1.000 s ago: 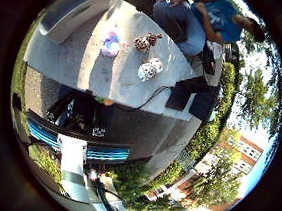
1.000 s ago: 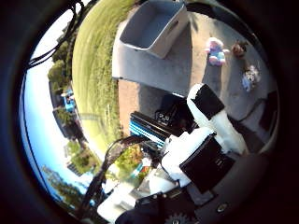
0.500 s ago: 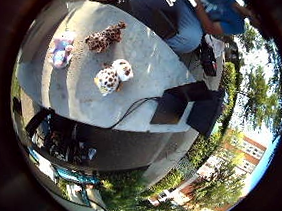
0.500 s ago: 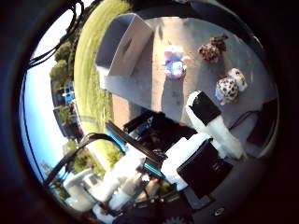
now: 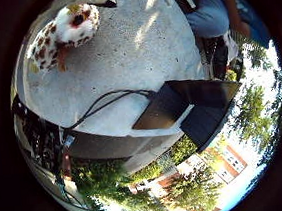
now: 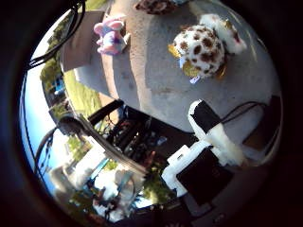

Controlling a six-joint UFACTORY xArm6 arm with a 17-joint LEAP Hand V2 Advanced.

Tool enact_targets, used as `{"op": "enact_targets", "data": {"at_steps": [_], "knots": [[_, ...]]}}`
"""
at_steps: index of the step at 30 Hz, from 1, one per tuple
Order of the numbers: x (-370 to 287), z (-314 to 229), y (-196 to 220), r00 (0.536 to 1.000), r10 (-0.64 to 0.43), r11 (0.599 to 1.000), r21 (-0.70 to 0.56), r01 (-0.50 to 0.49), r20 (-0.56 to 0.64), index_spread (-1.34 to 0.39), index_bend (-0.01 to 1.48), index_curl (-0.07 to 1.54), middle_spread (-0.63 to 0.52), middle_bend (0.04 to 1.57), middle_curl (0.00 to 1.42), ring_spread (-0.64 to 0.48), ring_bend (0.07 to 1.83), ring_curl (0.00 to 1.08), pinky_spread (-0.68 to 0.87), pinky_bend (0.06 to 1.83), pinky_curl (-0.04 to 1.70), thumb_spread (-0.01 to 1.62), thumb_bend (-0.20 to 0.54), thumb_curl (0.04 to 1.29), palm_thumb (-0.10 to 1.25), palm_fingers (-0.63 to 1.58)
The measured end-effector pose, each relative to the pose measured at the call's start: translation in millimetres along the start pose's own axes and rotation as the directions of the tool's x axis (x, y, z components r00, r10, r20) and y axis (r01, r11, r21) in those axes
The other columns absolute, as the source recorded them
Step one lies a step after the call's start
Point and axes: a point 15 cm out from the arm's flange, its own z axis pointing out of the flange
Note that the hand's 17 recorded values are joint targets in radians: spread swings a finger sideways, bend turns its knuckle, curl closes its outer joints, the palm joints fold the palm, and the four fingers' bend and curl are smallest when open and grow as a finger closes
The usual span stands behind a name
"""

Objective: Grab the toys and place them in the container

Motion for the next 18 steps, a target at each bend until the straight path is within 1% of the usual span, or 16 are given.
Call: {"op": "enact_targets", "data": {"at_steps": [7,12,15,17,18], "knots": [[-6,44,-8,1.000,-0.008,0.999,-0.031,0.009,0.010,-0.30,0.17,0.26,0.03,0.16,0.30,0.24,0.36,0.33,0.41,0.50,0.27,1.10,-0.030,0.37,0.72,0.06],[2,59,-9,0.999,-0.010,0.998,-0.068,0.007,-0.049,-0.27,0.18,0.27,0.03,0.16,0.30,0.25,0.35,0.32,0.42,0.50,0.26,1.10,-0.028,0.36,0.72,0.08],[1,68,-8,0.998,-0.005,0.996,-0.086,0.000,-0.060,-0.25,0.19,0.28,0.03,0.17,0.30,0.25,0.36,0.32,0.42,0.48,0.25,1.10,-0.028,0.36,0.72,0.12],[2,69,-7,0.998,-0.003,0.996,-0.085,-0.002,-0.058,-0.21,0.20,0.29,0.01,0.22,0.32,0.24,0.41,0.33,0.42,0.44,0.23,1.10,-0.028,0.36,0.73,0.29],[2,69,-7,0.998,-0.004,0.996,-0.085,-0.001,-0.058,-0.21,0.19,0.29,-0.01,0.27,0.34,0.23,0.49,0.34,0.42,0.44,0.22,1.10,-0.025,0.36,0.73,0.48]]}}
